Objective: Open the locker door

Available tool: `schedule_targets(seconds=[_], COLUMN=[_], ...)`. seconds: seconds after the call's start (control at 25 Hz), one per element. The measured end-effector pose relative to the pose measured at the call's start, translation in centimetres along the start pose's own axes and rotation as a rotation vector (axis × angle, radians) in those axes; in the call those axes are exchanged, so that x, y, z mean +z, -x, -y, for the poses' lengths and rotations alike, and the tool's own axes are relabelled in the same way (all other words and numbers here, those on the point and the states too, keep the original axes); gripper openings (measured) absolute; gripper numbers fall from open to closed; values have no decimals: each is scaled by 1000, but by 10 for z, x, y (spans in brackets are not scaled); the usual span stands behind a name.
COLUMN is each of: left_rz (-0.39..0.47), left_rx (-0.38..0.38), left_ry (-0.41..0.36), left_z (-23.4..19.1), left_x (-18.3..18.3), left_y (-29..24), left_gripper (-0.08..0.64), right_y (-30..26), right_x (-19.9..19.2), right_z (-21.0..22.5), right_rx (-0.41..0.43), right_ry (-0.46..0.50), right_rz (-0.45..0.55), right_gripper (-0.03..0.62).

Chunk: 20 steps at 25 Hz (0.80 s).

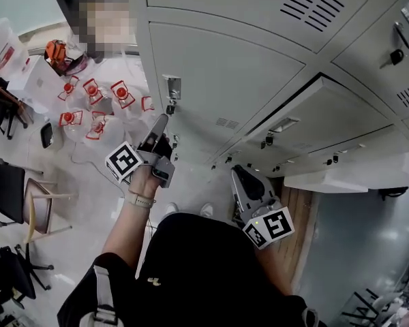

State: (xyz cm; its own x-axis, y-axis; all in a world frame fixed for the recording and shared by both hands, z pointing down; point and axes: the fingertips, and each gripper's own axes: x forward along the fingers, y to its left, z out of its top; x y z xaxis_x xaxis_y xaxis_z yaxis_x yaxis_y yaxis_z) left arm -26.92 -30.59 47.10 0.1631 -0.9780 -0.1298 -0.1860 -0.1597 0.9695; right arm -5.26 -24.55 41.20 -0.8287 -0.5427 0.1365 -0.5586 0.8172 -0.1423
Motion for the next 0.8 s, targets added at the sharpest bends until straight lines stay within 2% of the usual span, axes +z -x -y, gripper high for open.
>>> schedule_targets(seconds=[0.16, 0.28, 0.32, 0.4, 0.44, 0.56, 0.72, 0.8], left_rz=[-44, -72, -70, -60, -59, -77, -83, -94], left_rx=[-20, 25, 31, -1, -11, 31, 17, 26], left_ry=[16, -2, 1, 37, 36, -47, -11, -17], left_z=[-2, -16, -19, -13, -10, -17, -13, -14], left_x=[0, 1, 2, 2, 2, 5, 0, -2], left_y=[-17, -21, -22, -25, -26, -24, -19, -13], left_gripper=[166, 164, 153, 110, 92, 70, 67, 67], right_y=[5, 11, 12, 15, 17, 20, 23, 26], right_x=[-5, -7, -8, -9, -9, -11, -14, -16], right_z=[8, 14, 15, 16, 16, 15, 8, 2], right_rx=[-79, -128, -141, -163, -173, -199, -227, -244], right_ry=[-11, -27, -30, -35, -37, -48, -69, -85], right_rz=[-11, -17, -18, -19, -19, -17, -15, -15], right_gripper=[51, 51, 51, 51, 51, 51, 51, 51])
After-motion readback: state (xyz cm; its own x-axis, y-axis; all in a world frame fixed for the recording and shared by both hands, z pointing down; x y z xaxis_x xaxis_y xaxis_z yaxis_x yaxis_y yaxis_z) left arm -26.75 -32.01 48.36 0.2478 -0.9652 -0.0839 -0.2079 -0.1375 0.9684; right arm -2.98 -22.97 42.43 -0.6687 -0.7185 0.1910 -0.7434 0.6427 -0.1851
